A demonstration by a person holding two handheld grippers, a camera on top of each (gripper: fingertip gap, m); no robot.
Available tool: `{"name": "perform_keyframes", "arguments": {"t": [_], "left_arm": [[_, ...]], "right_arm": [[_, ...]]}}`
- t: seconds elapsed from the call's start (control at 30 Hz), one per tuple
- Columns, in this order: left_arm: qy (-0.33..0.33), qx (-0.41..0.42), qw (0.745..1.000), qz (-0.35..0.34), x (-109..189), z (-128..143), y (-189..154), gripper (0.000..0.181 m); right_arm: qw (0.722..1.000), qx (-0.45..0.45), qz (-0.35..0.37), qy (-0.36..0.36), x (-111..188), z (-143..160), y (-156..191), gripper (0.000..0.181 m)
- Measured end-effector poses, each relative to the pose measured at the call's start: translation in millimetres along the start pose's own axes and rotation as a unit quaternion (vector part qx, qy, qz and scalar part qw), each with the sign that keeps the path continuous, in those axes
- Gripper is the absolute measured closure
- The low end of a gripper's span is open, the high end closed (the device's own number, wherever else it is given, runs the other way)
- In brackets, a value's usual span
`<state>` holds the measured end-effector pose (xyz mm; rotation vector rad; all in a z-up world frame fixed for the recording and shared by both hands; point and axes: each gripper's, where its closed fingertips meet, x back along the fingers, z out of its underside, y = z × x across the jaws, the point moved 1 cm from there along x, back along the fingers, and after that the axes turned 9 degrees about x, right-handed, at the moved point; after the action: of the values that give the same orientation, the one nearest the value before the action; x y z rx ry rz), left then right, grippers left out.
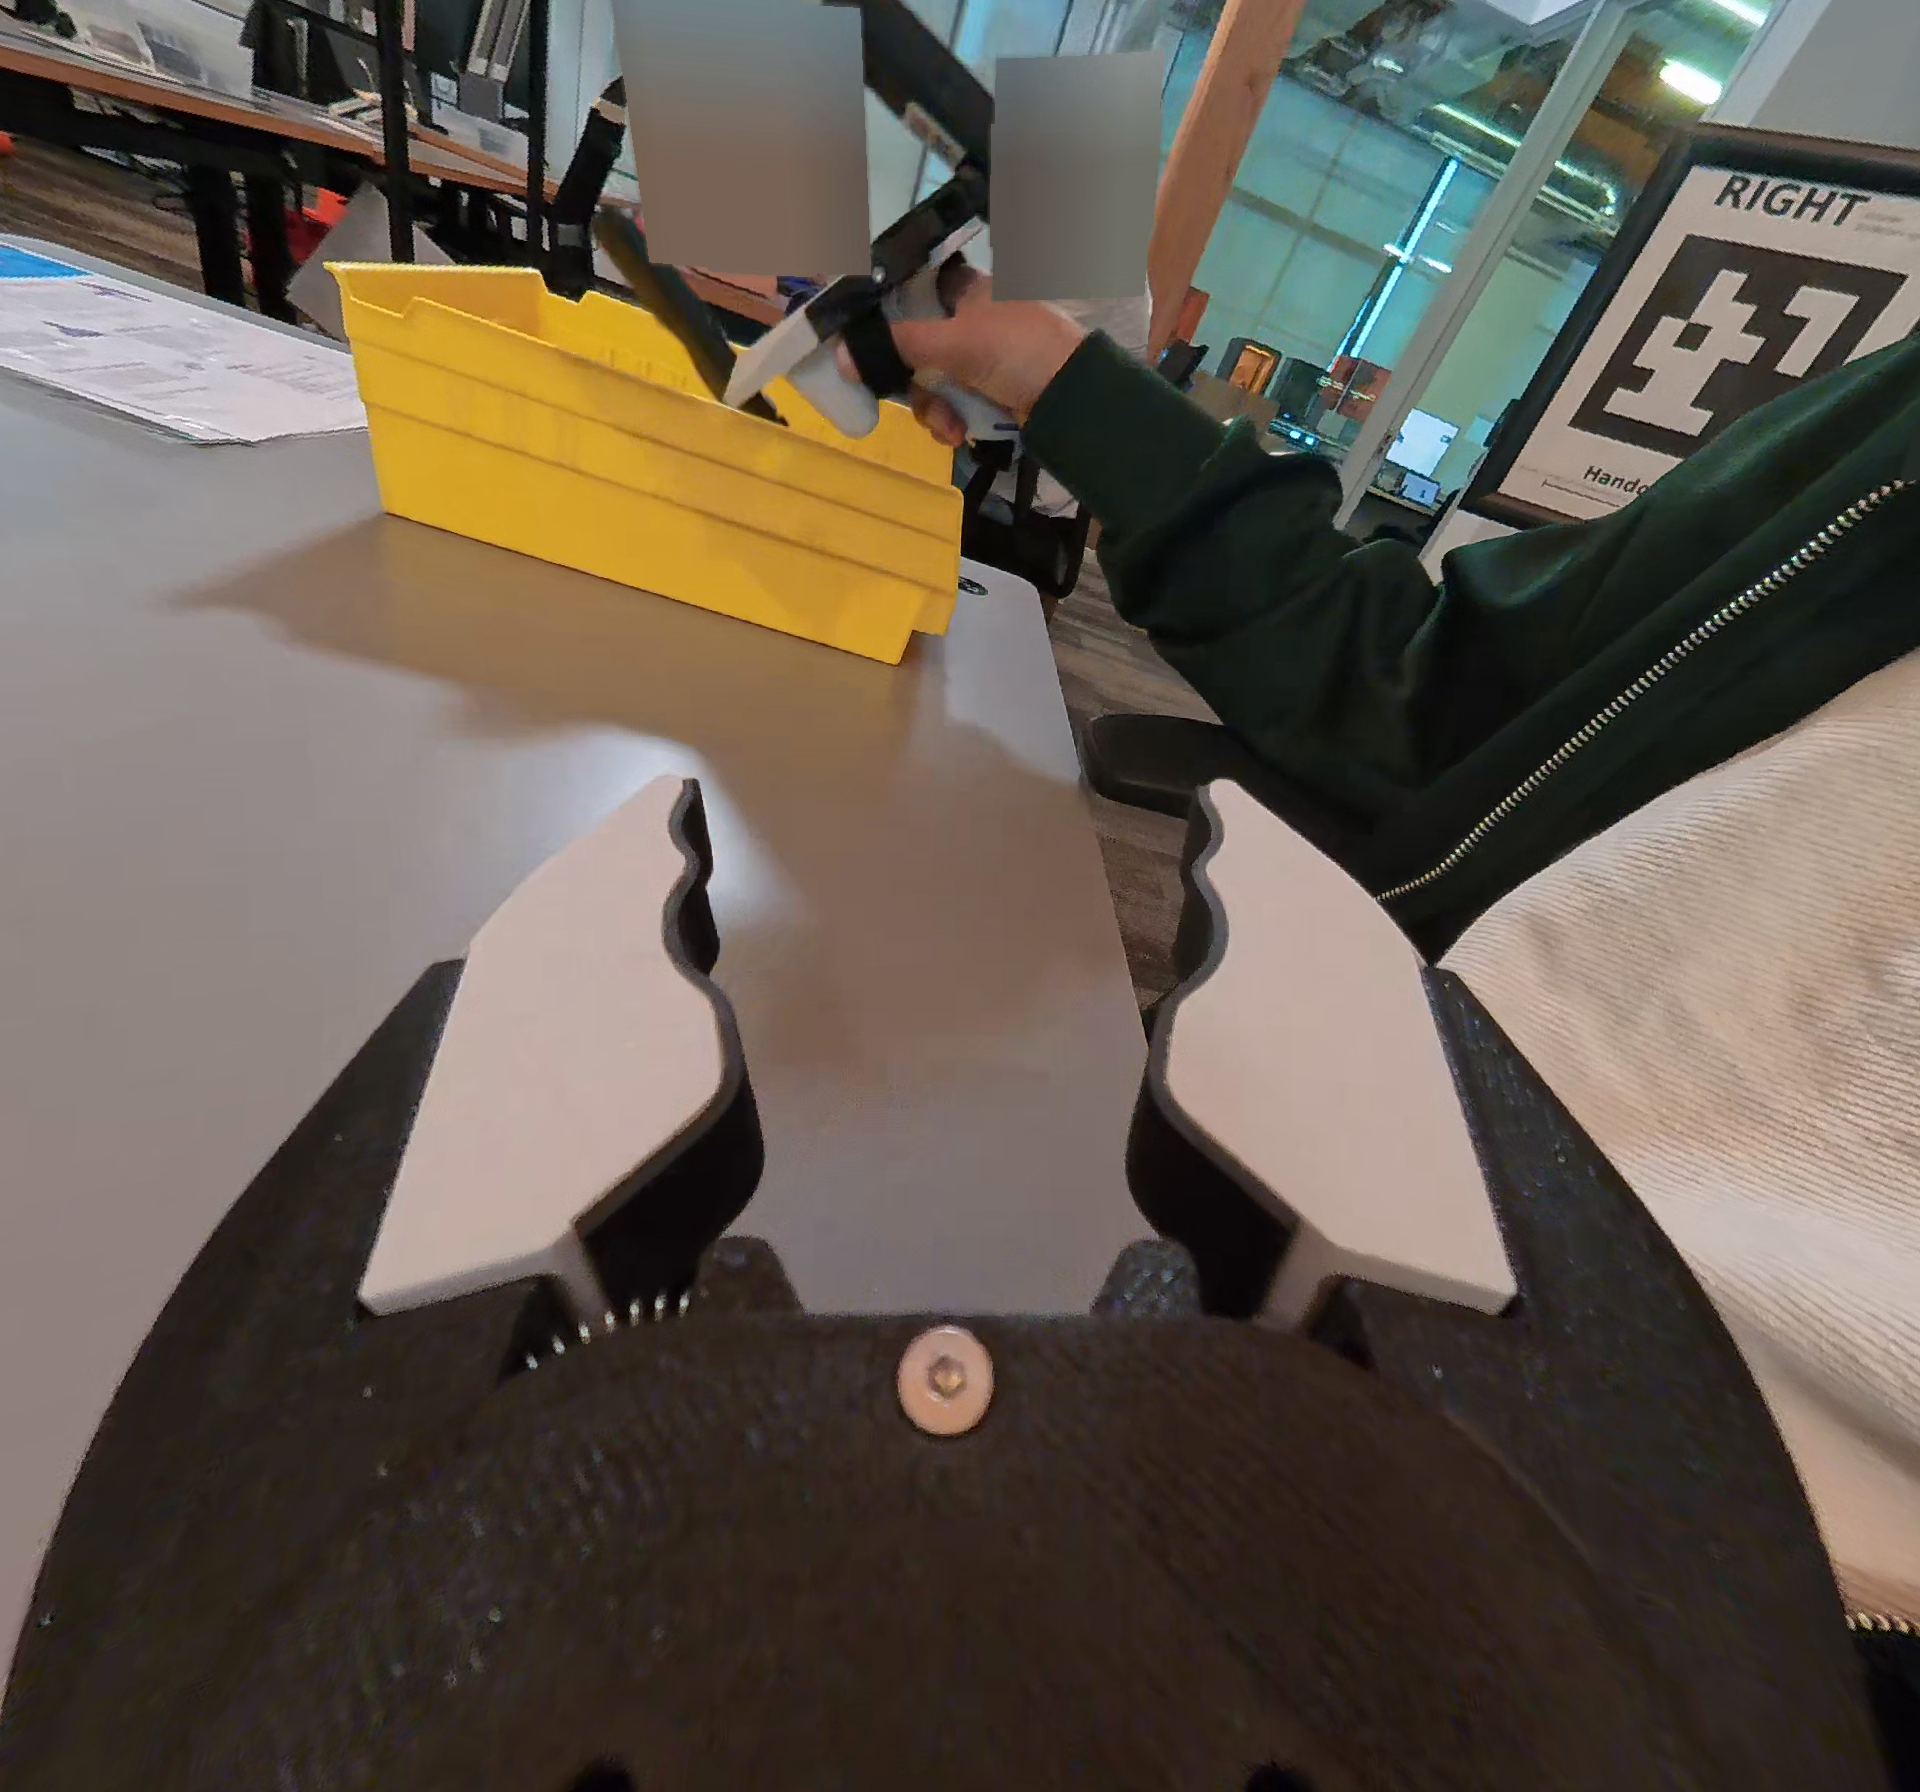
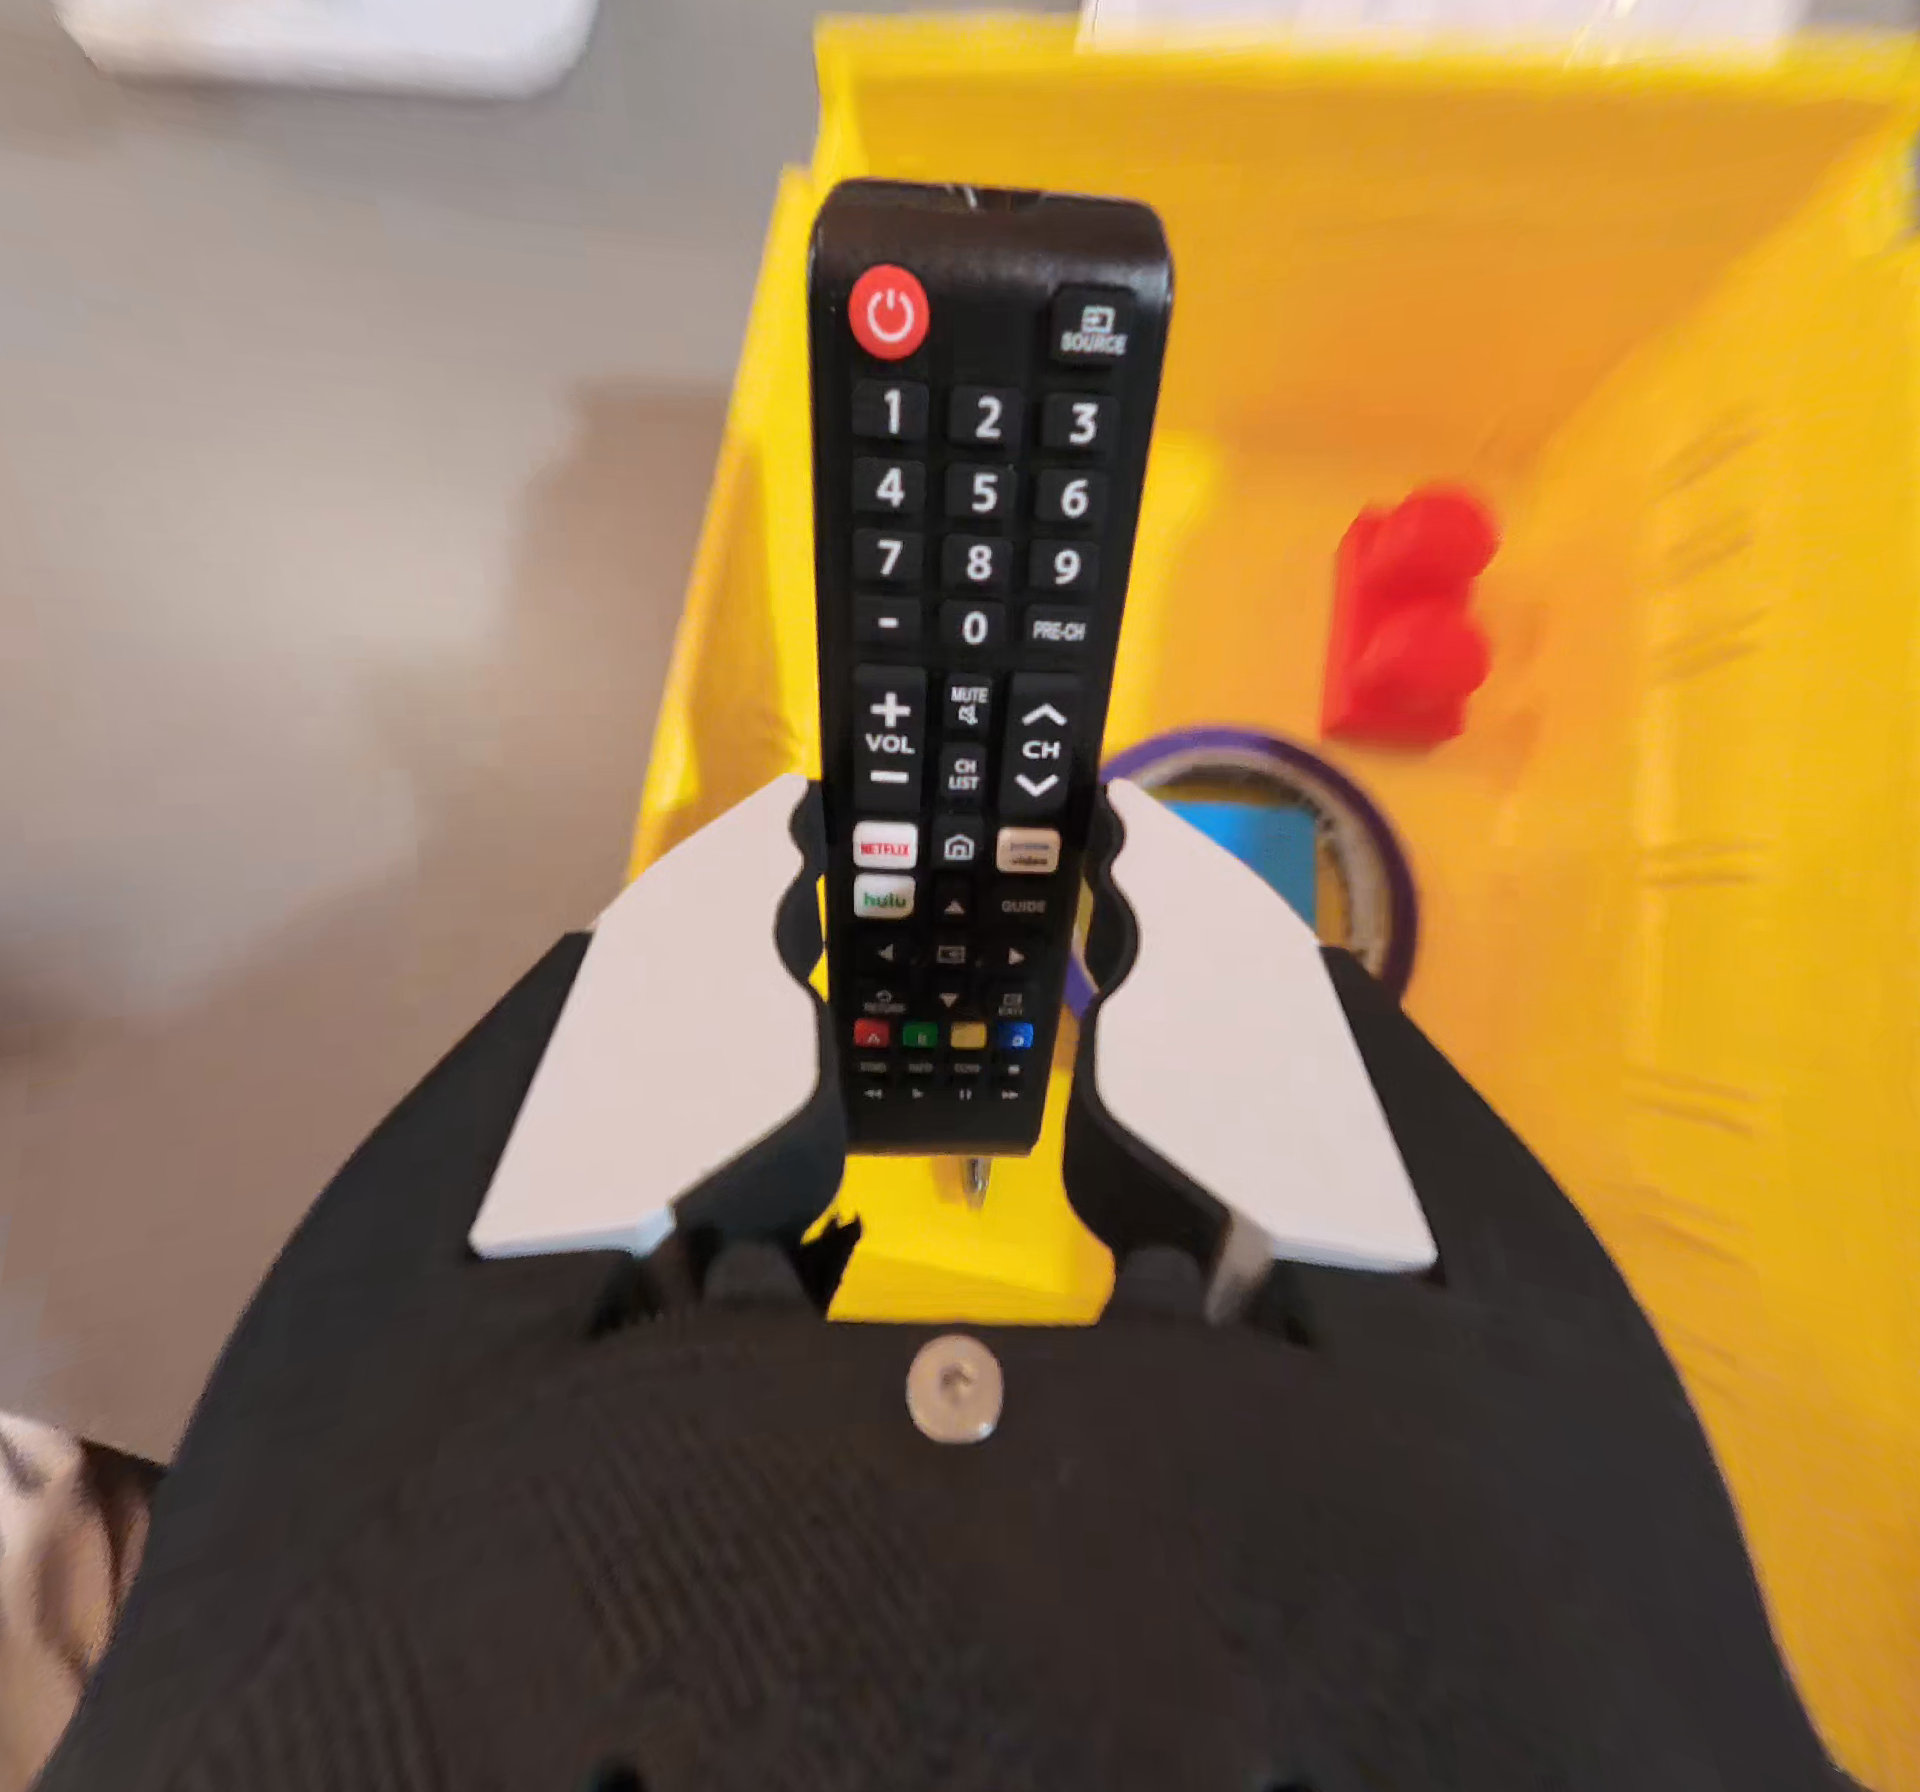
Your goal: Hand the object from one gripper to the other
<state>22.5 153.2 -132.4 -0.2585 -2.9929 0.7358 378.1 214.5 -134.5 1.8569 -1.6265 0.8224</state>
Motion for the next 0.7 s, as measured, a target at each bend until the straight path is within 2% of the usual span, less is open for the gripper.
{"name": "perform_keyframes", "arguments": {"t": [0.13, 0.4, 0.57, 0.7], "left_arm": [[0.005, 0.0, 1.0, 0.001, -1, 2, 0, 0.094], [0.008, 0.004, 1.0, 0.003, -1, 3, 0, 0.094], [0.008, 0.006, 1.0, 0.003, 0, 3, 0, 0.094], [0.01, 0.007, 1.0, 0.004, -1, 4, 0, 0.094]], "right_arm": [[0.998, -0.009, -0.011, 0.064, -26, 24, 1, 0.132], [0.994, 0.002, 0.012, 0.107, -51, 44, -3, 0.132], [0.995, 0.005, 0.015, 0.1, -51, 43, -4, 0.127], [0.998, 0.007, 0.023, 0.063, -34, 26, -4, 0.124]]}}
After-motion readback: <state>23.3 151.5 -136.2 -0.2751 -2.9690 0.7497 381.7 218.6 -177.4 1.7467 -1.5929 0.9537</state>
